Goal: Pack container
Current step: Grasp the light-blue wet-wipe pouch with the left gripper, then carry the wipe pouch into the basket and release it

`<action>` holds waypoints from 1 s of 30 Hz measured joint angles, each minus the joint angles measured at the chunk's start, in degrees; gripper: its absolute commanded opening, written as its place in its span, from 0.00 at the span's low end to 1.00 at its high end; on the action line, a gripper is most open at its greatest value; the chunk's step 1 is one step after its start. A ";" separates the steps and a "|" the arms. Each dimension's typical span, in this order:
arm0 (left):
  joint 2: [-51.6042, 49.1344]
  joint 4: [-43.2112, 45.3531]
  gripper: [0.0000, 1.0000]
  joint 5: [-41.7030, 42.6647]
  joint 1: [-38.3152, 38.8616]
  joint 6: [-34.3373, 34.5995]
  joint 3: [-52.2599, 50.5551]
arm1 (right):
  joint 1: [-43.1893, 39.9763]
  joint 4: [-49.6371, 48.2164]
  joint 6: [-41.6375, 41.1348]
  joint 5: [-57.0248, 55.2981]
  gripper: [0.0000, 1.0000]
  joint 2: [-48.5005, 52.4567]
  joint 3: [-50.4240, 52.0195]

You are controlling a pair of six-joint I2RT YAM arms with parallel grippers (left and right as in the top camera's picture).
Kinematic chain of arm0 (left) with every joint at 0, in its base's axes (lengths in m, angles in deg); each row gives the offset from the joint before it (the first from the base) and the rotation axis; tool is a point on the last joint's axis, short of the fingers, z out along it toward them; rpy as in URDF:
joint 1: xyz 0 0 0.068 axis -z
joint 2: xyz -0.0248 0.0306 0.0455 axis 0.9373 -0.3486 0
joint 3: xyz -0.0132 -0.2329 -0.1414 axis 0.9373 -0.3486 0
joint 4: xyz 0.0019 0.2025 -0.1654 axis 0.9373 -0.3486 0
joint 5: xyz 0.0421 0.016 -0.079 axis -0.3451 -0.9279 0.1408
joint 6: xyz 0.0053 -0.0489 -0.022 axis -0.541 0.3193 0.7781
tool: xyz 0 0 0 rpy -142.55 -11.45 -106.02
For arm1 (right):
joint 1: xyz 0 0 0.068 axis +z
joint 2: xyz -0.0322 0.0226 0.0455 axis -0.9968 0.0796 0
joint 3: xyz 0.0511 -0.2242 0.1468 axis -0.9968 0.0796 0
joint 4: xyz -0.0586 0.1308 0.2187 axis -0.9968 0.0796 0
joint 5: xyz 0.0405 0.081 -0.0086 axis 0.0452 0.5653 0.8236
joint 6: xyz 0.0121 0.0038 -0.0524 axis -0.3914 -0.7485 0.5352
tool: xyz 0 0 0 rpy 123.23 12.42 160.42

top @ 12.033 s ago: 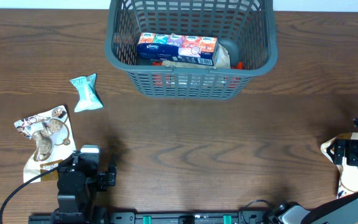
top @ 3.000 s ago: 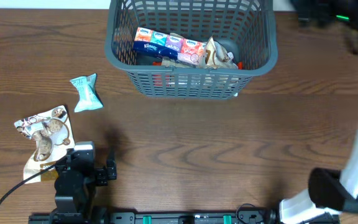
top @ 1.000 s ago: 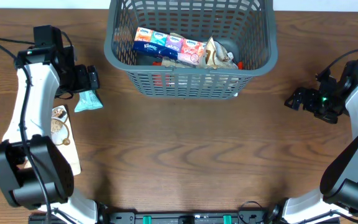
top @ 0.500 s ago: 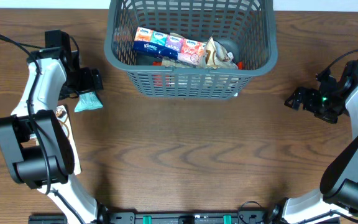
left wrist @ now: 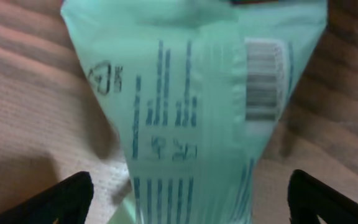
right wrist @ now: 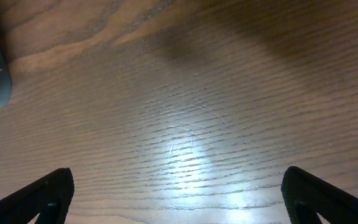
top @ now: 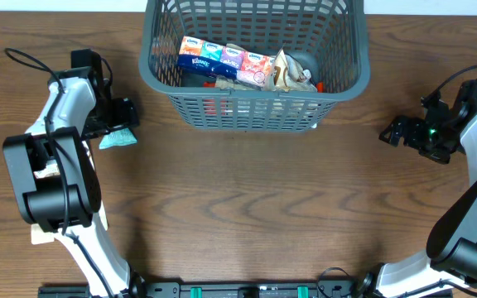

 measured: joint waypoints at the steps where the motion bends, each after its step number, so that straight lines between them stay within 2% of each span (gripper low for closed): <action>1: -0.02 0.42 0.84 -0.04 0.00 0.15 0.00 | 0.00 0.04 0.00 -0.02 0.99 0.00 0.00; 6: -0.02 0.96 0.58 -0.15 0.00 0.46 0.00 | 0.00 0.07 0.00 0.00 0.99 0.00 0.00; 13: -0.02 0.94 0.42 -0.15 0.00 0.26 0.00 | 0.00 0.07 0.00 0.00 0.99 0.00 0.00; 18: -0.02 0.07 0.19 -0.17 0.00 0.28 0.00 | 0.00 0.13 0.02 0.00 0.99 0.00 0.00; 21: -0.02 -0.35 0.18 -0.17 0.00 0.13 0.11 | 0.00 0.24 0.00 0.00 0.99 0.00 0.00; 23: -0.02 -1.05 0.07 -0.15 0.00 0.11 0.20 | 0.00 0.26 0.00 0.00 0.99 0.00 0.00; 30: 2.89 -2.27 0.06 -0.13 0.00 0.09 0.20 | 0.00 0.37 0.02 0.00 0.99 0.00 0.00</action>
